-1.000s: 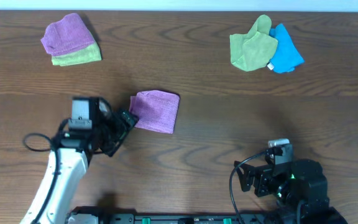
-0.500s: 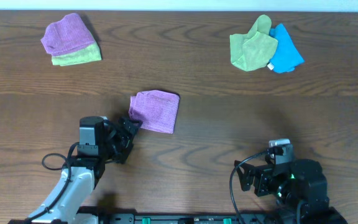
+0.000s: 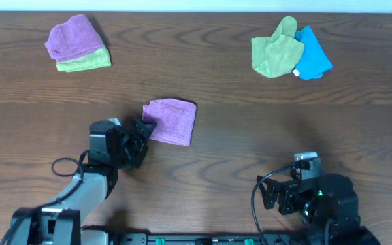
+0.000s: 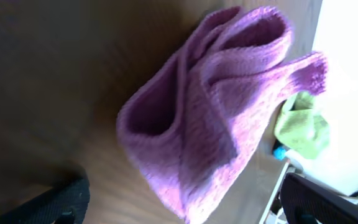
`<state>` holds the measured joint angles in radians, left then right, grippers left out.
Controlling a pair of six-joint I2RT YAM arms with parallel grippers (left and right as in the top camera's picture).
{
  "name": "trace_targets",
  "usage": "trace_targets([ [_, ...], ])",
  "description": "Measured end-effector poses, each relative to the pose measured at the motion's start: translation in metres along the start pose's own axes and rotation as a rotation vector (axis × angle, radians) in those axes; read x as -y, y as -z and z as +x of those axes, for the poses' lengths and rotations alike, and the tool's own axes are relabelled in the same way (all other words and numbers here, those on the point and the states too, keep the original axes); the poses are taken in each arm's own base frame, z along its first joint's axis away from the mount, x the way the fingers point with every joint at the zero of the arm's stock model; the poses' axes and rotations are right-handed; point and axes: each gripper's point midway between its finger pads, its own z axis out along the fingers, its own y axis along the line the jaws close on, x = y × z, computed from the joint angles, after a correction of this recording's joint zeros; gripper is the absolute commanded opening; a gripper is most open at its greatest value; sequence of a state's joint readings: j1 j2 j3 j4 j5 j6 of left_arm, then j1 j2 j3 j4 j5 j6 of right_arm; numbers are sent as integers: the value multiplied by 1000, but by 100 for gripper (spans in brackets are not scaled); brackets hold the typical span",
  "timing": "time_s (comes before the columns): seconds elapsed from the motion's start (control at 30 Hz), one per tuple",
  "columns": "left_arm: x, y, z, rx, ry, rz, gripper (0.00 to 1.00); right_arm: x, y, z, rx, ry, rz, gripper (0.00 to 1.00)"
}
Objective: Fold the cloth
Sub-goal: 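Return the right arm to rest and grasp the folded cloth with the left gripper, then carry the folded purple cloth to the top-left cloth stack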
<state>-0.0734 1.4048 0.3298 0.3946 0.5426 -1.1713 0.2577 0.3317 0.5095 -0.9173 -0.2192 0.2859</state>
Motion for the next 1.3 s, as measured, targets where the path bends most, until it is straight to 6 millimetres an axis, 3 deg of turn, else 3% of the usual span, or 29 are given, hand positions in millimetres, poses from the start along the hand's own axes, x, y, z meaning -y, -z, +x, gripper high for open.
trace_targets([
  [0.13,5,-12,6,-10,-16,14,83,0,0,0,0,0,0,99],
  [0.3,8,-25,14,-8,-51,18,76,0,0,0,-1,0,0,99],
  [0.4,7,-28,14,4,-49,10,62,0,0,0,-1,0,0,99],
  [0.57,1,-32,10,31,-49,-10,48,0,0,0,-1,0,0,99],
  [0.83,-10,-35,3,78,-118,-41,6,0,0,0,0,0,0,99],
  [1.1,0,-35,-3,110,-196,-6,6,0,0,0,-1,0,0,99],
  [1.23,30,-38,-8,115,-244,65,6,0,0,0,-1,0,0,99],
  [1.3,60,-41,-15,122,-284,107,6,0,0,0,-1,0,0,99],
])
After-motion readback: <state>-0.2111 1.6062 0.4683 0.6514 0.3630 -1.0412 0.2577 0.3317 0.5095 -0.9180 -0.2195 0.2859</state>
